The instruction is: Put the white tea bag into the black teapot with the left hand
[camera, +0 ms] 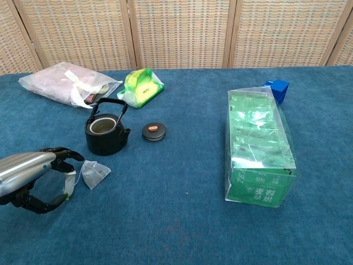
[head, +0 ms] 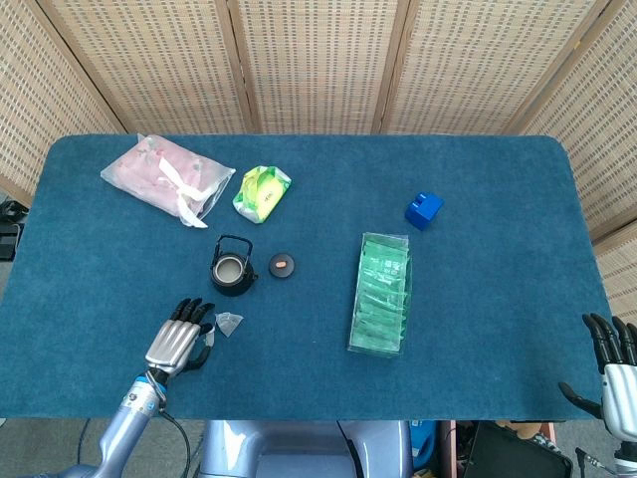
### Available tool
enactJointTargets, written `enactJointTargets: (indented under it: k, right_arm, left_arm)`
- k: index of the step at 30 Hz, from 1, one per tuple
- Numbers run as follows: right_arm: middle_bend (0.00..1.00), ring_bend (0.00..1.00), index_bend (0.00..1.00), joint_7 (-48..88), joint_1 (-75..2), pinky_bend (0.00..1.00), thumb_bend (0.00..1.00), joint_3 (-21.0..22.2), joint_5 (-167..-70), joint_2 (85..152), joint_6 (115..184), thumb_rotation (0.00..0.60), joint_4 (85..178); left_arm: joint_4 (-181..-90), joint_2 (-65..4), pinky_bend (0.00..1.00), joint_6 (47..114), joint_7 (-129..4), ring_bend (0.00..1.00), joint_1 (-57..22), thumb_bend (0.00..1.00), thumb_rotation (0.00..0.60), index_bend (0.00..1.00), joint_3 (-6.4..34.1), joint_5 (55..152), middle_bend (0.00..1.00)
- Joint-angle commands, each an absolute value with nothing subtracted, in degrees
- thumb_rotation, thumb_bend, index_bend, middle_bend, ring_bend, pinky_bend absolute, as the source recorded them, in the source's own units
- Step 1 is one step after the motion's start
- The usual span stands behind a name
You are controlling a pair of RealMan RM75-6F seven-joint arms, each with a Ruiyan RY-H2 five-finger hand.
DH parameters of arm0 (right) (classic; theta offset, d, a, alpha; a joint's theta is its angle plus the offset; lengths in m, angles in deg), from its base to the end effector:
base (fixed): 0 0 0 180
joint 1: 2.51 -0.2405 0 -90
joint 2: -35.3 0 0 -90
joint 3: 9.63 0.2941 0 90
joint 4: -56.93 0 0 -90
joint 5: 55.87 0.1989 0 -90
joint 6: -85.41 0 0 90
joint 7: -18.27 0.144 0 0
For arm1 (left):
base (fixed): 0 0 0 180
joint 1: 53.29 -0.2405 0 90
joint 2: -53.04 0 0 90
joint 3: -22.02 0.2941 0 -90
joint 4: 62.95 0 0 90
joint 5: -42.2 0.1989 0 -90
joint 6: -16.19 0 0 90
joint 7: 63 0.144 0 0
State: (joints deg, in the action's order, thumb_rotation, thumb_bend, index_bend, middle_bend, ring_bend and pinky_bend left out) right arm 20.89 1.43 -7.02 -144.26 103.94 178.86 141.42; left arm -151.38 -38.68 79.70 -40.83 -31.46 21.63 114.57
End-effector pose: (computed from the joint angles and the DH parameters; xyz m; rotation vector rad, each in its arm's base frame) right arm -0.3706 -0.1270 0.1860 1.2607 -0.8589 0.8865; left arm -0.2622 0.2393 -0.0307 -1.8008 -1.1209 -0.7807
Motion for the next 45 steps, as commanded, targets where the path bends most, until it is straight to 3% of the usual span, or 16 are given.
enactJointTargets:
  k: [1,11,18,45]
  right_arm:
    - [0.18,0.03,0.11,20.91,1.45,0.10,0.12,-7.01,-144.33,103.94,178.96,0.600,141.38]
    - [0.18,0.03,0.11,21.18,1.41,0.10,0.12,-6.98,-144.46,104.09,178.96,0.600,141.16]
    - [0.18,0.03,0.11,21.48,1.44,0.10,0.12,-7.02,-144.40,104.31,178.87,0.600,140.87]
    - [0.18,0.03,0.11,22.35,1.42,0.10,0.12,-6.88,-143.72,104.69,178.20,0.600,140.00]
  left_arm:
    - [-152.12,-38.09,0.00,80.75,-41.49,0.00,-31.69,0.49,0.600,0.60,21.56,115.58,0.14]
    - [-158.27,-32.69,0.00,85.37,-45.23,0.00,-31.49,0.49,0.600,0.60,19.09,120.53,0.14]
    - [-162.02,-29.38,0.00,86.50,-47.71,0.00,-29.16,0.49,0.600,0.60,14.49,122.02,0.14]
    - [-162.58,-29.00,0.00,88.80,-47.79,0.00,-24.02,0.49,0.600,0.60,7.44,122.40,0.15]
